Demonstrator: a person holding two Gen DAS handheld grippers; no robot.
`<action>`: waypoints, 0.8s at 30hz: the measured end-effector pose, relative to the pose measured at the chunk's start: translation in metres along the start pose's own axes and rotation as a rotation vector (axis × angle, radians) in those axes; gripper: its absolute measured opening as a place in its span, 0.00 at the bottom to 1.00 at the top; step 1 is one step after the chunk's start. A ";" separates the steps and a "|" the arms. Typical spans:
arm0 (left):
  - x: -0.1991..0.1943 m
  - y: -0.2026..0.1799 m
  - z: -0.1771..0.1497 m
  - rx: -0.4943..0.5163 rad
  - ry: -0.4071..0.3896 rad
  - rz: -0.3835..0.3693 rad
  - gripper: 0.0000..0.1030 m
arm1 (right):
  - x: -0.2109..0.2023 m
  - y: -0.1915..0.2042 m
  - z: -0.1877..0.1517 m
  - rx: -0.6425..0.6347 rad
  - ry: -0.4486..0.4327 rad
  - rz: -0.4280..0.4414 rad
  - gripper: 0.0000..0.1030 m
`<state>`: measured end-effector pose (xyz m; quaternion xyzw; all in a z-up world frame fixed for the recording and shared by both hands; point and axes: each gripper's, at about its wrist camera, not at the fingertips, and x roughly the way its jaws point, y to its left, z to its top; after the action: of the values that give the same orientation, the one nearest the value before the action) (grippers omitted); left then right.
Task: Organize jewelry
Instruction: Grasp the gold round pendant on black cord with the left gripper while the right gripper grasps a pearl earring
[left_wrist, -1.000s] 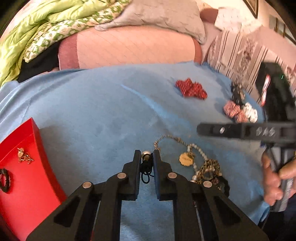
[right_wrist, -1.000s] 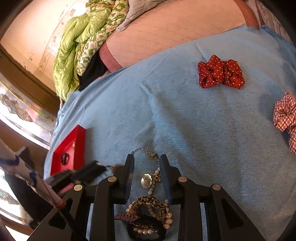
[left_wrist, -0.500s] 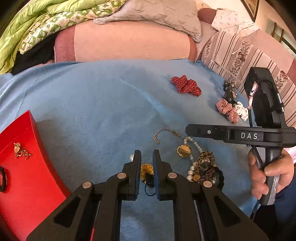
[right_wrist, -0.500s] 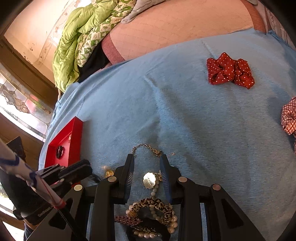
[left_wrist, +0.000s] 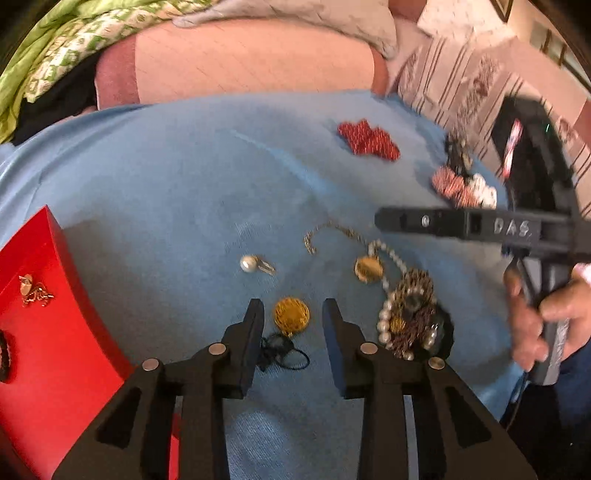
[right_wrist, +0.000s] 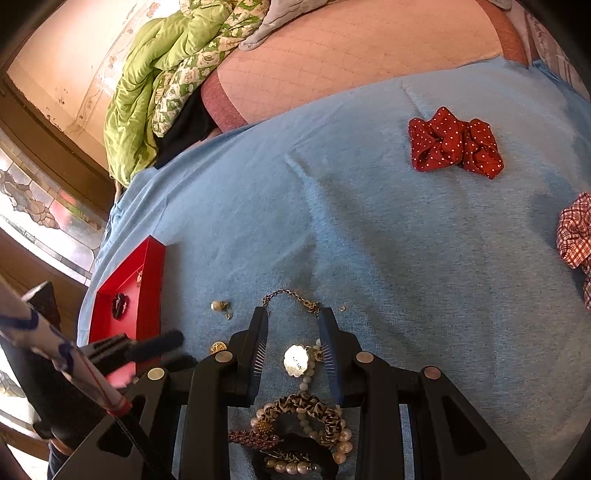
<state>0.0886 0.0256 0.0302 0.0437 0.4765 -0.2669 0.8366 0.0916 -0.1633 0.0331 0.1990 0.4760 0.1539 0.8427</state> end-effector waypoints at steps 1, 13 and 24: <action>0.002 -0.001 0.000 0.011 0.007 0.018 0.31 | 0.000 0.001 0.000 -0.003 0.001 0.001 0.30; 0.025 -0.017 -0.002 0.074 -0.029 0.202 0.23 | 0.004 0.006 -0.001 -0.015 0.003 0.004 0.30; -0.082 0.048 0.011 -0.154 -0.361 0.234 0.23 | 0.035 0.049 0.003 -0.102 0.008 0.071 0.30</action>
<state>0.0873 0.0960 0.0947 -0.0141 0.3296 -0.1345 0.9344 0.1081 -0.1054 0.0326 0.1722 0.4635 0.2086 0.8438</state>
